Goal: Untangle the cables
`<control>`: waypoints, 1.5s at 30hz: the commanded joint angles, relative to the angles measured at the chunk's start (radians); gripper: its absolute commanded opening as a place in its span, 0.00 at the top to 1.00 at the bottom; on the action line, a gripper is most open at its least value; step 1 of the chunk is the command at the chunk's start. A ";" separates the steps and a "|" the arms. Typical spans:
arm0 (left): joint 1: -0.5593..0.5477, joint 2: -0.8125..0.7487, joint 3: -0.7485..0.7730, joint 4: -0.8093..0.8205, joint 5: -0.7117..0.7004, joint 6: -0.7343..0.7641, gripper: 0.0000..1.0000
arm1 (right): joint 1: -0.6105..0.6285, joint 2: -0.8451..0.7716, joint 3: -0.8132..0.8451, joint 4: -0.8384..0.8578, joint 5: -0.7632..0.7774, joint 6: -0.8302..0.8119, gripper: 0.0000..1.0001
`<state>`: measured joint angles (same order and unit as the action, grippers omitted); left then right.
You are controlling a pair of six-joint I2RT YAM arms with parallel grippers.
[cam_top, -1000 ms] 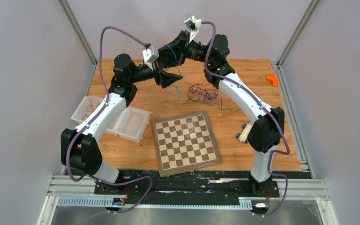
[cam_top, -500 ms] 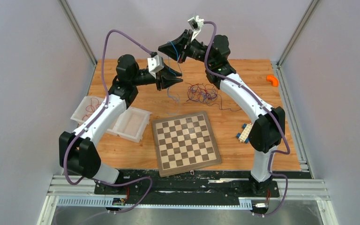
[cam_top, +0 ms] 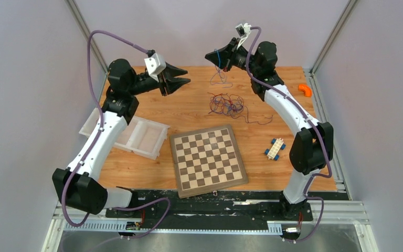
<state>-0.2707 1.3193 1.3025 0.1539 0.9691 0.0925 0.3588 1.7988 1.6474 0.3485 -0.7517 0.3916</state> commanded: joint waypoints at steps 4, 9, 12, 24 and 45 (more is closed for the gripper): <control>0.001 0.055 -0.020 0.107 -0.043 -0.137 0.04 | 0.033 0.003 0.079 0.104 -0.080 0.063 1.00; -0.022 0.165 0.058 0.121 0.004 -0.135 0.00 | 0.055 0.007 0.113 0.109 -0.107 0.079 1.00; -0.056 0.206 0.102 0.067 0.049 -0.098 0.00 | 0.081 0.012 0.140 0.112 -0.121 0.083 1.00; -0.078 0.242 0.088 0.113 0.165 -0.109 0.00 | 0.106 0.035 0.211 0.144 -0.166 0.135 1.00; 0.007 0.112 -0.046 0.283 0.116 -0.190 0.00 | 0.129 0.049 0.209 0.266 -0.317 0.199 1.00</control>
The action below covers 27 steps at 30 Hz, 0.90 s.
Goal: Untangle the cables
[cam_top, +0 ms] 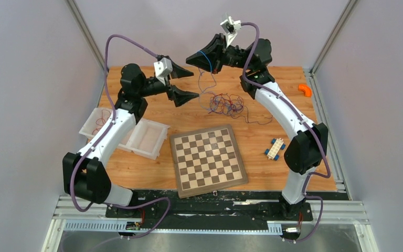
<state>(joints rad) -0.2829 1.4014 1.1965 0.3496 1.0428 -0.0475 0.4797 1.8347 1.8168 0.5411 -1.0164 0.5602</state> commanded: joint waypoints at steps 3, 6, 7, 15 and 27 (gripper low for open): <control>0.022 0.046 0.069 0.149 0.080 -0.113 0.00 | 0.011 0.017 0.042 0.078 -0.064 0.037 1.00; 0.019 0.074 0.084 0.188 0.115 -0.186 0.00 | 0.018 0.022 0.044 0.085 -0.067 0.039 1.00; 0.018 0.081 0.095 0.200 0.133 -0.200 0.00 | 0.021 0.024 0.046 0.085 -0.066 0.037 1.00; -0.011 0.169 0.122 0.283 0.129 -0.369 0.00 | 0.038 0.065 0.106 0.085 -0.061 0.045 1.00; 0.013 -0.026 -0.051 0.223 0.160 -0.219 0.00 | 0.040 0.042 0.080 0.062 -0.055 0.024 1.00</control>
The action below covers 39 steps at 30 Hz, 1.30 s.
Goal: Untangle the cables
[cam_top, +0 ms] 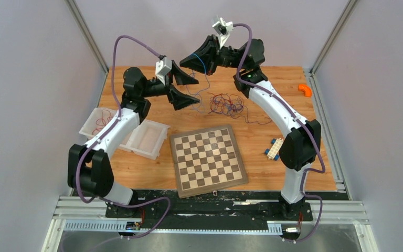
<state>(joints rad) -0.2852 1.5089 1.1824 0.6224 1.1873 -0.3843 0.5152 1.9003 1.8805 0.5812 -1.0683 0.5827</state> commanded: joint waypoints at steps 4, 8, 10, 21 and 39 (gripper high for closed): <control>0.060 -0.164 -0.049 -0.087 -0.001 0.117 0.00 | 0.005 -0.026 0.008 0.038 -0.008 0.014 1.00; 0.082 -0.142 -0.011 -0.106 -0.041 0.128 0.00 | 0.007 -0.020 0.006 0.063 -0.014 0.035 1.00; 0.086 -0.118 0.007 -0.112 -0.071 0.143 0.00 | 0.008 -0.016 0.010 0.071 -0.016 0.041 1.00; 0.040 0.108 0.194 0.008 0.014 -0.081 0.00 | 0.016 0.021 0.050 0.074 0.005 0.029 1.00; -0.035 0.115 0.099 0.183 0.107 -0.269 0.47 | 0.018 -0.023 0.016 -0.066 0.106 -0.155 1.00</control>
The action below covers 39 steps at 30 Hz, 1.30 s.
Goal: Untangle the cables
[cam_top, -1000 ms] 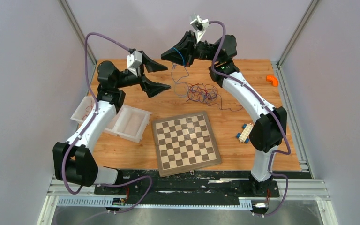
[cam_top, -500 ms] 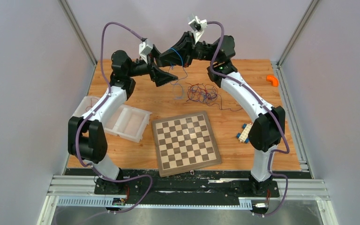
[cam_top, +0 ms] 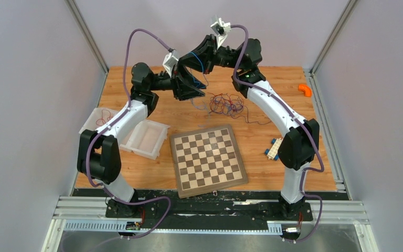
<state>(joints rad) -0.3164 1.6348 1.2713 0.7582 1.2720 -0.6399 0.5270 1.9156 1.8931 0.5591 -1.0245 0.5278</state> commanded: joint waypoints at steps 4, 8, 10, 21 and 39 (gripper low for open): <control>-0.004 -0.023 0.013 -0.002 0.037 0.029 0.69 | 0.003 -0.052 -0.014 -0.078 0.088 -0.137 1.00; -0.006 -0.037 0.010 -0.086 0.033 0.092 0.67 | -0.001 -0.053 -0.014 -0.075 0.098 -0.138 1.00; -0.013 -0.045 0.004 -0.151 0.021 0.139 0.65 | 0.000 -0.051 -0.009 -0.065 0.100 -0.133 1.00; -0.007 -0.147 -0.041 -0.286 -0.047 0.288 1.00 | -0.064 -0.092 -0.079 -0.108 0.152 -0.159 1.00; 0.077 -0.201 0.070 -0.209 -0.502 0.206 1.00 | -0.045 -0.129 -0.344 -0.386 -0.011 -0.449 1.00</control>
<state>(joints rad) -0.2565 1.4506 1.2495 0.4683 0.9546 -0.4286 0.4343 1.7771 1.5494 0.3027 -0.9424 0.2264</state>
